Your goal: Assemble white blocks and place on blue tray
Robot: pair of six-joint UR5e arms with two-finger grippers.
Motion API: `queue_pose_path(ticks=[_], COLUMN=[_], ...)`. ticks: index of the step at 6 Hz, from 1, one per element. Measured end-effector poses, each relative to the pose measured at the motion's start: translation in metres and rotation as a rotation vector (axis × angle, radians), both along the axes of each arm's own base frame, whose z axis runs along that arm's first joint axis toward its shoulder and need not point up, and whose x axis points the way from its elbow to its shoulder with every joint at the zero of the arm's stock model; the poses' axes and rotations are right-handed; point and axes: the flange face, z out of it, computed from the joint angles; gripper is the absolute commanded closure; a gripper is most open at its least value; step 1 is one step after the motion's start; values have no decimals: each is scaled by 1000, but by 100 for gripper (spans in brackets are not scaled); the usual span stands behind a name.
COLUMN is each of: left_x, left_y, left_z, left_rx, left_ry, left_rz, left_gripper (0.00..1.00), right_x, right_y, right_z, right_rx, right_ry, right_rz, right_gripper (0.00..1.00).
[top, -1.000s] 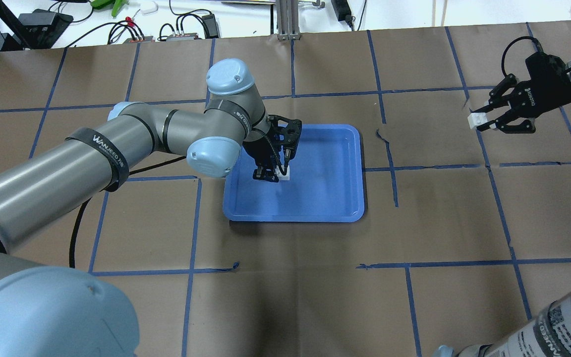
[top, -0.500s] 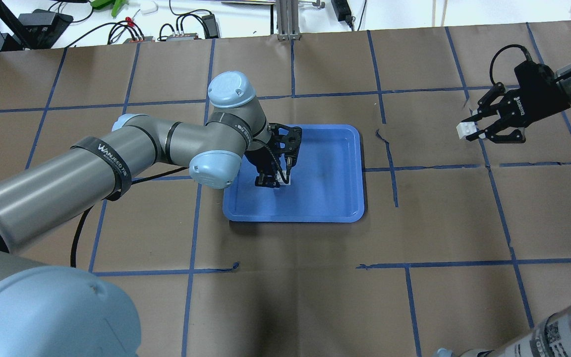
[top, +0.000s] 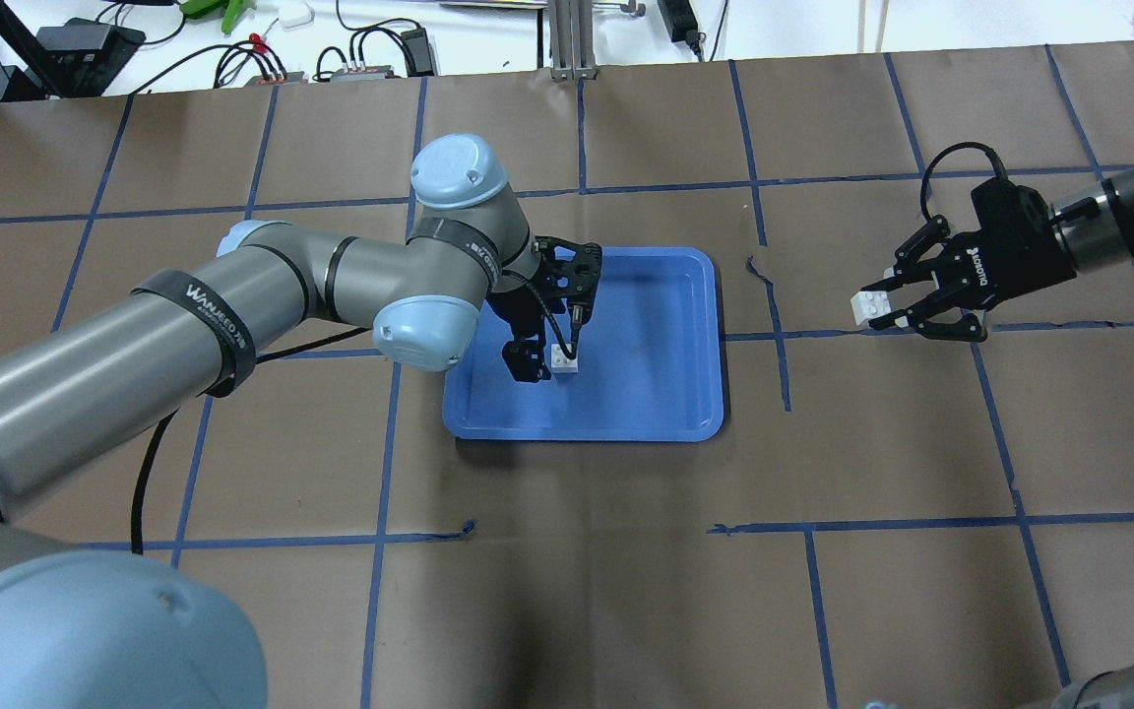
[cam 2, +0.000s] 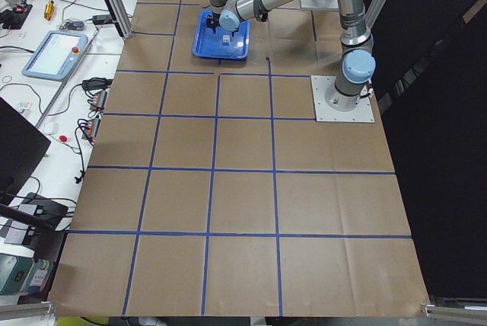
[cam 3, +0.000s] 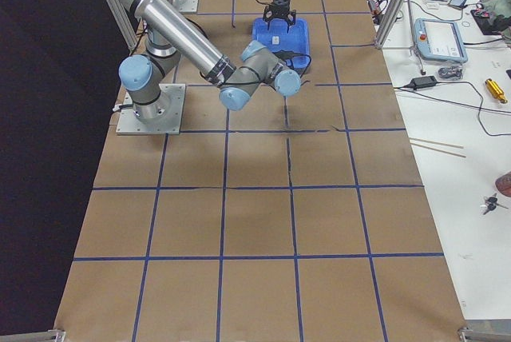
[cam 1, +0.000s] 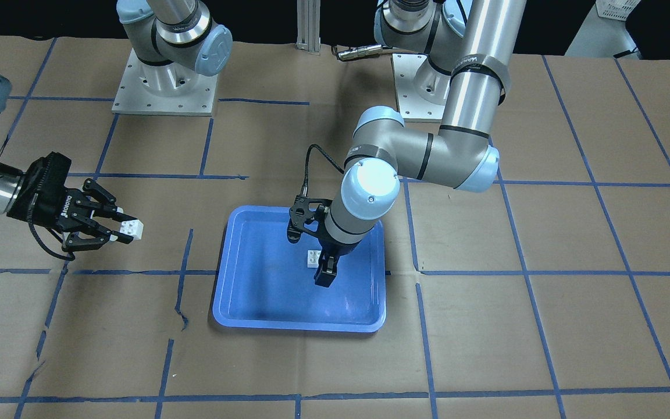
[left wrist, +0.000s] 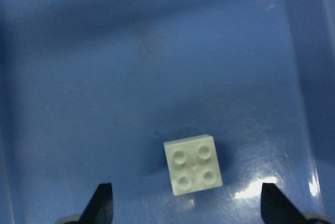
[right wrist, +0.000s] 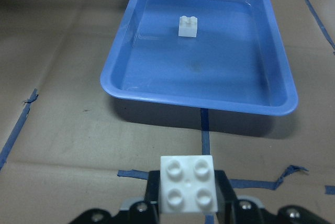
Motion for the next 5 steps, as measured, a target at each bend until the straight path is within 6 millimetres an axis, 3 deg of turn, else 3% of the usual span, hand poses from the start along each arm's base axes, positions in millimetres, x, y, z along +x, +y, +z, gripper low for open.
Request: queue_pose_path(ticks=[3,5], left_x=[31,63], left_y=[41,64], left_z=[132,182], left_rx=[74,74], left_ry=[-63,-103], left_rz=[140,312], left_gripper=[2,1], right_x=[64,130], right_y=[-5,-1], right_z=[-9,-14], right_rx=[-4,10], right_ry=[21,58], right_rz=[-66,-149], right_gripper=[86,86])
